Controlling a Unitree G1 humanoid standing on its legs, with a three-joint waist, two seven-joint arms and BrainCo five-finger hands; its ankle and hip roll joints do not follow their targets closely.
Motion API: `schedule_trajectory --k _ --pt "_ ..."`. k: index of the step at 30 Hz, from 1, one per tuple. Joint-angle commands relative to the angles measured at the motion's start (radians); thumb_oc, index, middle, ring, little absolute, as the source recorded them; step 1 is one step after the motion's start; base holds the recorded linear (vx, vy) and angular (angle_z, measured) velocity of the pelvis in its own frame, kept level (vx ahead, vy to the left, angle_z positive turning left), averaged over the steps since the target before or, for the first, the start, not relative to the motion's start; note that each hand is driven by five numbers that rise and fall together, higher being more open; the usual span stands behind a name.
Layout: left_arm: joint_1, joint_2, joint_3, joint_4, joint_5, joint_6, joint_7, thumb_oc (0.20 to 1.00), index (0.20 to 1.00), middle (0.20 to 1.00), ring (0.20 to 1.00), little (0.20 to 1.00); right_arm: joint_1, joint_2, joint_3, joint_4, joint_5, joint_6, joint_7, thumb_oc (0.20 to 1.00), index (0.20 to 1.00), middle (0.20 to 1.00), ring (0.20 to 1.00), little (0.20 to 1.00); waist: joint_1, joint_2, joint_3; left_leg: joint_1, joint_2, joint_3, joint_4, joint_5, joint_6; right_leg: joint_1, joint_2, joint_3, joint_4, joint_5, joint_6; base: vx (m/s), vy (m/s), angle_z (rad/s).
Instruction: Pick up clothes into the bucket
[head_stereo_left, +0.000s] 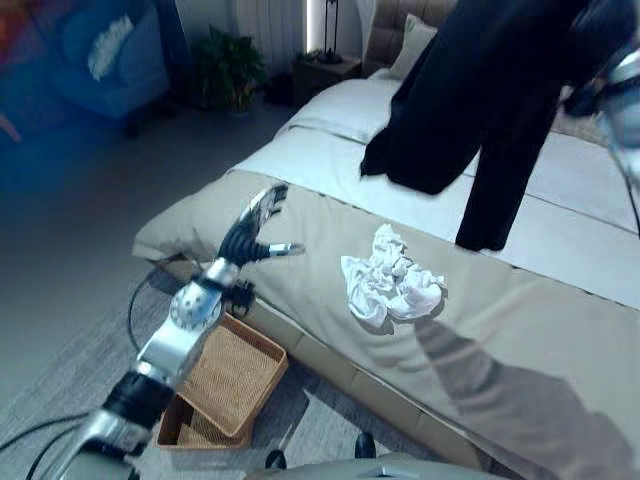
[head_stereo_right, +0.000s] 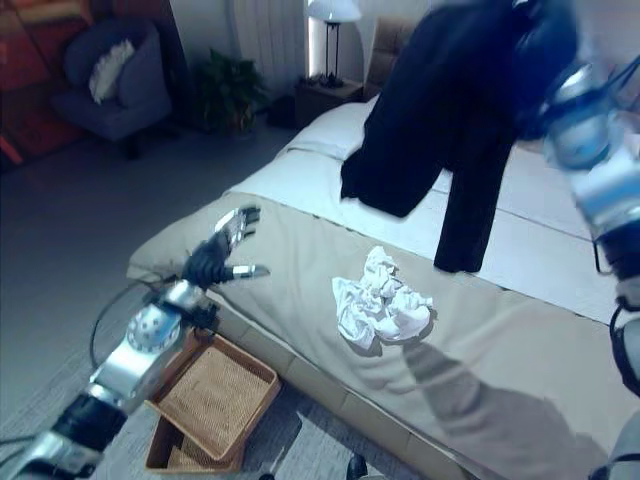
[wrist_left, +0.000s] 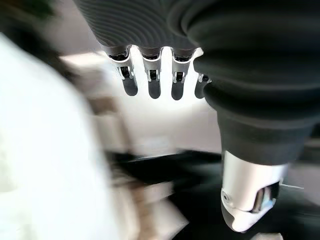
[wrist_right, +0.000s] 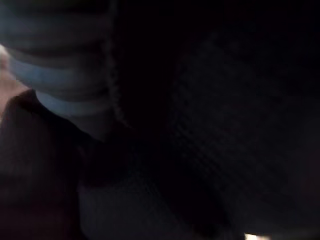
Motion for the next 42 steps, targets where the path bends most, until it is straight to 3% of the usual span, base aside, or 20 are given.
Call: schedule_trajectory --k 1,7,15,24,27,31,32,34,40,42 --pt "-0.071 0.045 -0.048 0.017 -0.061 -0.027 -0.035 1.0 1.0 1.0 1.0 1.0 -0.011 -0.023 -0.064 -0.051 0.072 -0.012 0.076 0.2 0.2 0.2 0.2 0.2 0.011 -0.034 -0.036 0.012 -0.03 -0.017 0.083 -0.102 0.004 0.066 -0.038 -0.041 0.077 -0.106 0.055 0.02 -0.001 -0.03" --pt "-0.14 0.054 -0.103 0.017 -0.055 -0.021 -0.06 1.0 1.0 1.0 1.0 1.0 0.126 -0.021 -0.11 -0.188 0.111 -0.01 0.17 0.2 0.2 0.2 0.2 0.2 0.02 -0.031 -0.038 0.023 -0.03 -0.025 0.079 -0.099 0.004 0.085 -0.04 -0.051 0.07 -0.106 0.056 0.0 0.0 0.0" --pt "-0.181 -0.009 -0.15 0.093 0.046 -0.015 -0.049 1.0 1.0 1.0 1.0 1.0 0.128 0.037 -0.129 -0.318 0.108 -0.031 0.193 0.2 0.2 0.2 0.2 0.2 0.023 -0.028 -0.026 0.024 -0.035 -0.032 0.077 -0.096 0.008 0.091 -0.041 -0.058 0.069 -0.106 0.058 0.0 0.0 0.0" --pt "-0.182 -0.154 -0.167 0.239 0.169 0.004 -0.016 1.0 1.0 1.0 1.0 1.0 0.083 0.229 -0.159 -0.461 0.068 -0.065 0.167 0.2 0.2 0.2 0.2 0.2 0.021 -0.025 -0.007 0.021 -0.044 -0.038 0.089 -0.097 0.025 0.088 -0.048 -0.053 0.076 -0.1 0.059 0.0 0.0 0.0" --pt "-0.185 -0.183 -0.171 0.249 0.153 0.011 -0.016 1.0 1.0 1.0 1.0 1.0 0.074 0.252 -0.147 -0.479 0.067 -0.067 0.172 0.2 0.2 0.2 0.2 0.2 0.02 -0.024 -0.005 0.019 -0.045 -0.039 0.091 -0.097 0.027 0.087 -0.048 -0.051 0.078 -0.102 0.059 0.0 0.0 0.0" --pt "-0.222 -0.239 -0.23 0.229 -0.1 0.04 -0.089 1.0 1.0 1.0 1.0 1.0 0.045 0.302 -0.102 -0.509 0.084 -0.069 0.183 0.2 0.2 0.2 0.2 0.2 0.015 -0.022 0.003 0.015 -0.044 -0.042 0.09 -0.093 0.028 0.084 -0.049 -0.052 0.079 -0.101 0.056 0.0 0.0 0.0" --pt "-0.222 -0.238 -0.229 0.229 -0.101 0.04 -0.089 1.0 1.0 1.0 1.0 1.0 0.044 0.302 -0.102 -0.509 0.084 -0.069 0.183 0.2 0.2 0.2 0.2 0.2 0.015 -0.022 0.003 0.015 -0.044 -0.042 0.09 -0.093 0.028 0.084 -0.049 -0.053 0.079 -0.101 0.056 0.0 0.0 0.0" --pt "-0.256 -0.247 -0.292 0.21 -0.228 0.08 -0.122 1.0 1.0 1.0 1.0 1.0 0.039 0.327 -0.071 -0.529 0.111 -0.066 0.197 0.2 0.2 0.2 0.2 0.2 0.01 -0.02 0.006 0.014 -0.045 -0.045 0.09 -0.091 0.027 0.081 -0.049 -0.054 0.078 -0.098 0.056 0.0 0.0 0.0" --pt "-0.309 -0.253 -0.35 0.234 -0.231 0.111 -0.123 1.0 1.0 1.0 1.0 1.0 0.031 0.363 -0.044 -0.568 0.143 -0.057 0.211 0.2 0.2 0.2 0.2 0.2 0.008 -0.016 0.012 0.006 -0.044 -0.047 0.092 -0.087 0.026 0.076 -0.05 -0.056 0.079 -0.097 0.055 0.01 -0.002 0.0" --pt "-0.32 -0.284 -0.368 0.281 -0.206 0.122 -0.12 1.0 1.0 1.0 1.0 1.0 0.032 0.411 -0.037 -0.586 0.162 -0.06 0.214 0.2 0.2 0.2 0.2 0.2 0.008 -0.016 0.016 0.003 -0.045 -0.049 0.096 -0.089 0.027 0.073 -0.049 -0.052 0.079 -0.097 0.054 0.0 0.0 0.0"
